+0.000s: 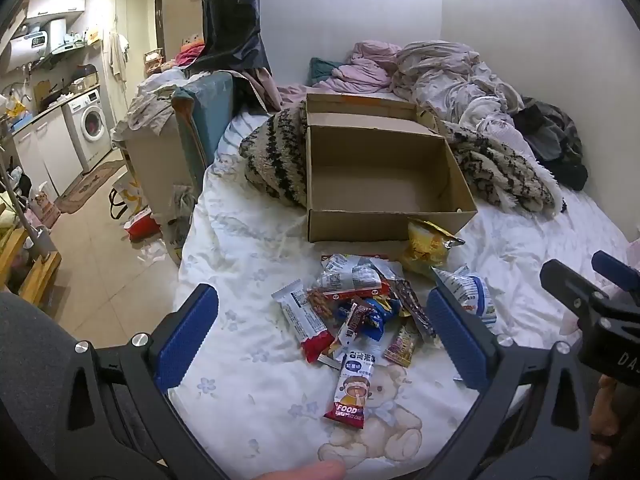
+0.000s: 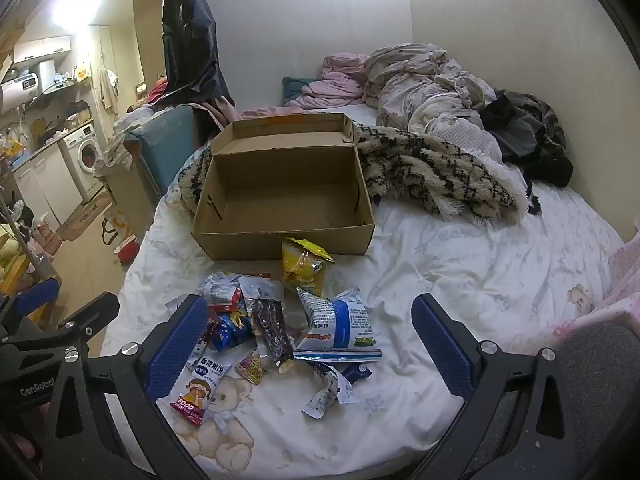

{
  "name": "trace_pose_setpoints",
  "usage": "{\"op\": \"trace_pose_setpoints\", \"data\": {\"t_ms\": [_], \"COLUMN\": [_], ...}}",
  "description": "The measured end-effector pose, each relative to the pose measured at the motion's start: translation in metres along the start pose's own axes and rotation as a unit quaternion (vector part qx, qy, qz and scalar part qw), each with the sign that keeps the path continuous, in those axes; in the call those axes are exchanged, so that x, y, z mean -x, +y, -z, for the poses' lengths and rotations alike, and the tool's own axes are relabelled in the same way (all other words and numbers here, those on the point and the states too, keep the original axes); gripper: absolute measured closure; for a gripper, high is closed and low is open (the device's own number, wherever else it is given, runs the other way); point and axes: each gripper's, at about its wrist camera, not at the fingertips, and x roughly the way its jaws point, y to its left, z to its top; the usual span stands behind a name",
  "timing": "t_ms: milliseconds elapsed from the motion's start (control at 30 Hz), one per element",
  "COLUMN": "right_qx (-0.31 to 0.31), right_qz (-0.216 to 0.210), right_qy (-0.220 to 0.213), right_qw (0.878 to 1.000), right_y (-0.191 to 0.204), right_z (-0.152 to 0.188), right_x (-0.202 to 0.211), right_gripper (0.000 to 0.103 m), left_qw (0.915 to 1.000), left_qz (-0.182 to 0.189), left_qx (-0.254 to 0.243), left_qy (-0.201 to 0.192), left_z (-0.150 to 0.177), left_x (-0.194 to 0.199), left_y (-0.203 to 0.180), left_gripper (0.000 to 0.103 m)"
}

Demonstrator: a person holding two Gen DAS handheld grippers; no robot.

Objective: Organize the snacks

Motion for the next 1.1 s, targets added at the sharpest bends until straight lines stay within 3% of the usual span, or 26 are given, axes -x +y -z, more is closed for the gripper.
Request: {"op": "trace_pose_setpoints", "data": {"t_ms": [1100], "right_qx": [-0.008], "right_qz": [-0.006], "right_qy": [0.004], "right_qw": [1.000], "right_y": [-0.0028], "right_z": [0.0008], "right_x": [-0.0061], "right_gripper": [0.000], "left_qw": [1.0000], "left_qz": [-0.005], "left_qx": [-0.004], "left_qy": [-0.003], "left_z": [0.0006], "left_x": [0.0001], "left_y": [-0.0012], "left_gripper": [0.000]}}
